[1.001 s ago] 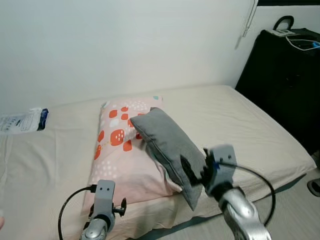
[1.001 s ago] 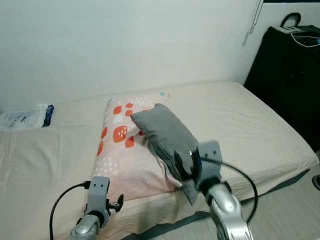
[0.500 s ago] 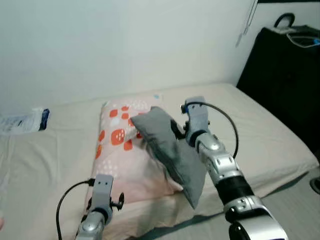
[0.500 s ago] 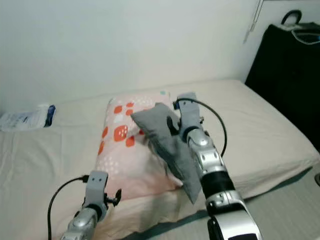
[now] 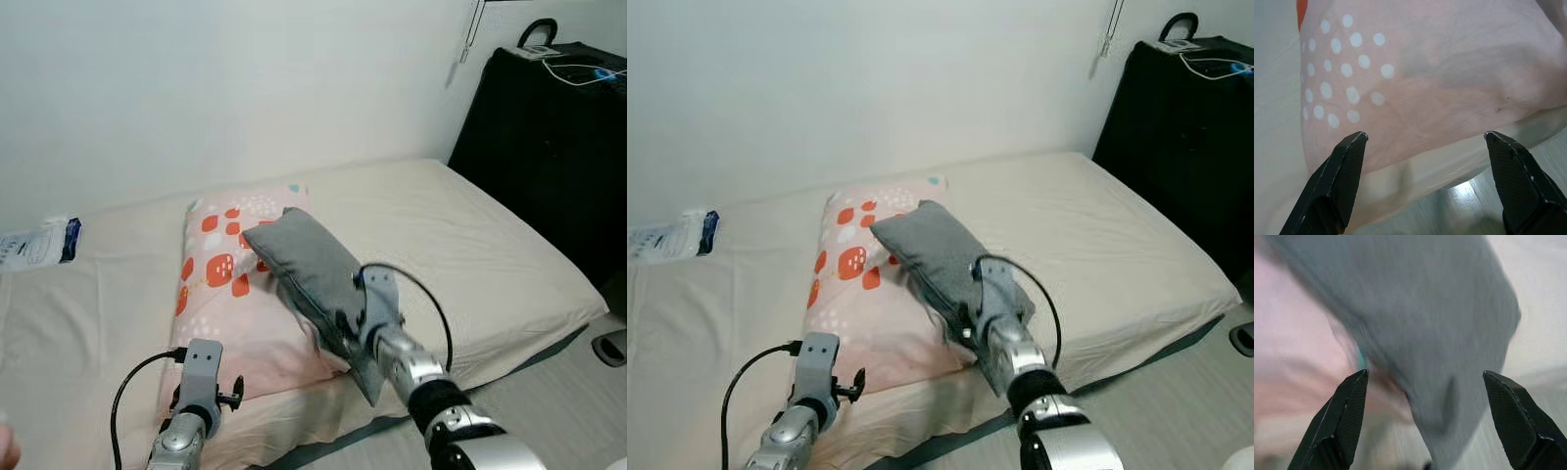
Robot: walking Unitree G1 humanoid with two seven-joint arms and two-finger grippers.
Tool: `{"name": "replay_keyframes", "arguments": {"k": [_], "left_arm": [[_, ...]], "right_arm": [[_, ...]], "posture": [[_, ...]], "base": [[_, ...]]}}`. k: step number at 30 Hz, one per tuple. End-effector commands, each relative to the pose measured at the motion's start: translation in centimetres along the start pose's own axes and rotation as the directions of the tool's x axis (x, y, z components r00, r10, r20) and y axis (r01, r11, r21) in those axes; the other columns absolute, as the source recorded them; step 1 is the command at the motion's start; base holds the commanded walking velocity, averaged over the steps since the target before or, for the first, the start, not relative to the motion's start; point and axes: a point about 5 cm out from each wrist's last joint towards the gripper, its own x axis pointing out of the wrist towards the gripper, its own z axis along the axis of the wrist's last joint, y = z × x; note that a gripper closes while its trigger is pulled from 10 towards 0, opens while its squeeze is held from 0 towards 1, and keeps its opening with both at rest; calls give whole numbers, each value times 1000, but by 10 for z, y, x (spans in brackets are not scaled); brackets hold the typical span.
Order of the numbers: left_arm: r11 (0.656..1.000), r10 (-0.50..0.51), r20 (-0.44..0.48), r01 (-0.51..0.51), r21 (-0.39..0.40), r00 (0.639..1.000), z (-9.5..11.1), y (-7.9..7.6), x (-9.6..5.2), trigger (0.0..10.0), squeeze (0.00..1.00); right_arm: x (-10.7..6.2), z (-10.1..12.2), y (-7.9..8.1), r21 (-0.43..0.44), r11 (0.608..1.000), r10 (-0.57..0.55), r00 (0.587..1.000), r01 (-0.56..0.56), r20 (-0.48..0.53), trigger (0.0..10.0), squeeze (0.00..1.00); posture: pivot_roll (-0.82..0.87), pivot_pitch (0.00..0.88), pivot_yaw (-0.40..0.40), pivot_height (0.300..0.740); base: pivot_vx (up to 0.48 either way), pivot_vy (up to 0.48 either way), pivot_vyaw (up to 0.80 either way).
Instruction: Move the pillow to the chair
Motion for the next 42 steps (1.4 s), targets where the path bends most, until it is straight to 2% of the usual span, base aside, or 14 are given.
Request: {"name": "replay_keyframes", "arguments": {"k": [1,2,3,5,7,14,22,27,33,42], "left_arm": [[1000,-1,-25,1,4,1000,-6,-2,-2,10000,0],[1000,-1,-25,1,4,1000,-6,-2,-2,10000,0],[1000,-9,-29,9,5,1000,-6,-4,-1,10000,0],[1000,-9,-29,9,5,1000,-6,-4,-1,10000,0],[1000,-23,-34,24,14,999,-5,-8,0,10000,0],[1000,-24,-32,24,18,999,-4,-6,1,10000,0],[1000,3,-26,-3,5,1000,0,-1,2,10000,0],[1000,18,-28,-18,4,999,-1,1,2,10000,0],[1000,26,-20,-26,-2,999,-1,-1,2,10000,0],[999,48,-12,-48,-14,999,0,0,1,10000,0]], "right_arm": [[0,-6,-4,-22,1000,-9,1000,9,-6,10000,0],[0,-6,-4,-22,1000,-9,1000,9,-6,10000,0],[-1,-16,-13,-30,999,-24,1000,23,-21,10000,0],[-1,-16,-13,-30,999,-24,1000,23,-21,10000,0],[-4,-29,-28,-28,998,-58,997,57,-47,10000,0],[-6,-39,-35,-35,998,-58,996,56,-64,10000,0],[-12,-59,-53,-13,997,-79,991,78,-107,10000,0],[-9,-52,-44,-24,997,-79,994,78,-76,10000,0],[-4,-32,-19,-46,999,-25,1000,25,16,10000,0],[-5,-38,-17,-22,999,-29,1000,29,0,10000,0]], "posture": [[53,0,-36,740],[53,0,-36,740],[42,0,-27,740],[42,0,-27,740],[45,0,-22,740],[46,0,-20,740],[43,0,-33,740],[42,0,-34,740],[68,0,-51,740],[90,0,-67,740]], "base": [[0,0,0],[0,0,0],[0,0,0],[0,0,0],[0,0,0],[0,0,0],[0,0,0],[0,0,0],[0,0,0],[0,0,0]]}}
